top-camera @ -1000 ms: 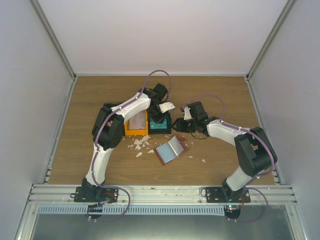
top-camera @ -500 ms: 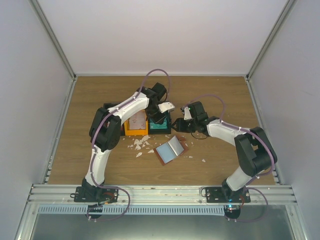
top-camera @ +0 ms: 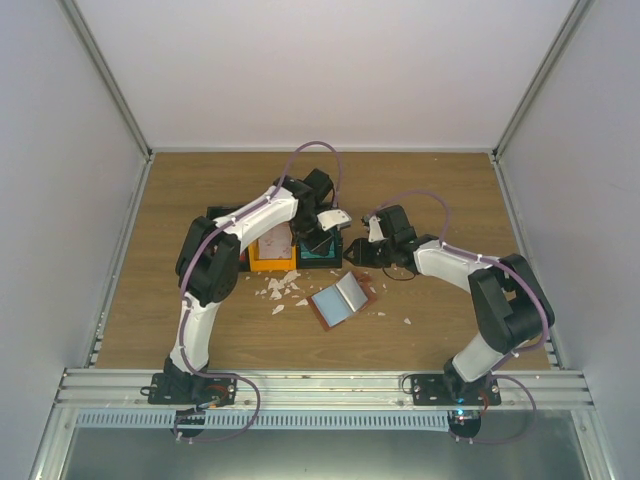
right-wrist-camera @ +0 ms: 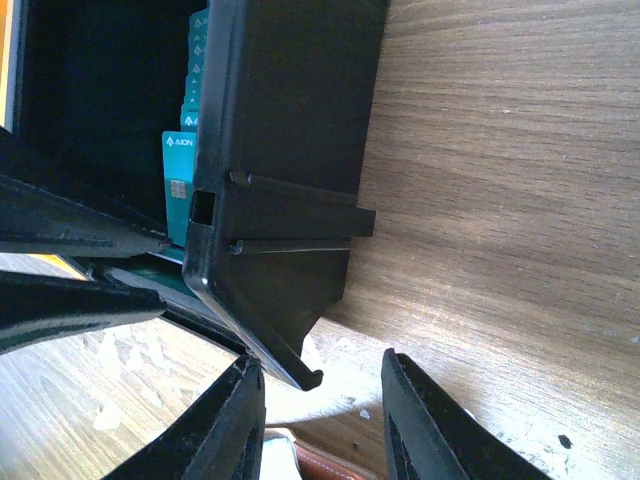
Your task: Put the credit cards into the card holder
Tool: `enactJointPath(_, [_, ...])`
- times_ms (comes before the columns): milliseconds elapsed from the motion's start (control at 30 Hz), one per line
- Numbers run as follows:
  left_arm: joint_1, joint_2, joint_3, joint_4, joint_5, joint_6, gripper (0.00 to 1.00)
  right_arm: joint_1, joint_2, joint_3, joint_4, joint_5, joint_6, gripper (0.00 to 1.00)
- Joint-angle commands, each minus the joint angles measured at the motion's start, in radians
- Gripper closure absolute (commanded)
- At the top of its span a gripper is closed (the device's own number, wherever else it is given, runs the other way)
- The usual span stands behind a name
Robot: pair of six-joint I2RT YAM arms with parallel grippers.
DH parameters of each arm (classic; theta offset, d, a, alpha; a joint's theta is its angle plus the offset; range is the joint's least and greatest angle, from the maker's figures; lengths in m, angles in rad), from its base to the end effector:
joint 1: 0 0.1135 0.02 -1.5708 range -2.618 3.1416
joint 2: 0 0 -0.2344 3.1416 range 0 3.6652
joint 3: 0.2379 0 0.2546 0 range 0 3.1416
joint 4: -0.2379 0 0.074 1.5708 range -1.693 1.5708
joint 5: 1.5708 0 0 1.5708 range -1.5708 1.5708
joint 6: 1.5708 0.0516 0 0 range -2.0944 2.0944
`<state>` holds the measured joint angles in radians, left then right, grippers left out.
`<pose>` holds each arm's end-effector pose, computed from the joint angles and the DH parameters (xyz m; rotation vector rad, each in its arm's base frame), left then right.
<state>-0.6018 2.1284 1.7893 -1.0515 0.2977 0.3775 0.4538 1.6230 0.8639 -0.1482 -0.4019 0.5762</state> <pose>0.3372 -0.2499 0.1653 1.4276 2.5935 -0.4711 0.2858 0.1619 0.1251 -0.0232 2.6174 0.9059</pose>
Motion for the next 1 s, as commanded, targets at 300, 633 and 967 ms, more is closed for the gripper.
enactJointPath(300, [-0.013, -0.011, -0.031, -0.024, 0.055, 0.008, 0.73, -0.01, -0.004, -0.016, 0.025, 0.009, -0.001, 0.67])
enactJointPath(633, [-0.021, 0.021, -0.027, -0.021, 0.042, 0.013, 0.79, -0.01, -0.013, -0.021, 0.02, 0.018, -0.005, 0.67])
enactJointPath(967, [-0.021, 0.043, -0.021, -0.011, 0.02, 0.017, 0.75, -0.011, -0.017, -0.023, 0.018, 0.023, -0.01, 0.67])
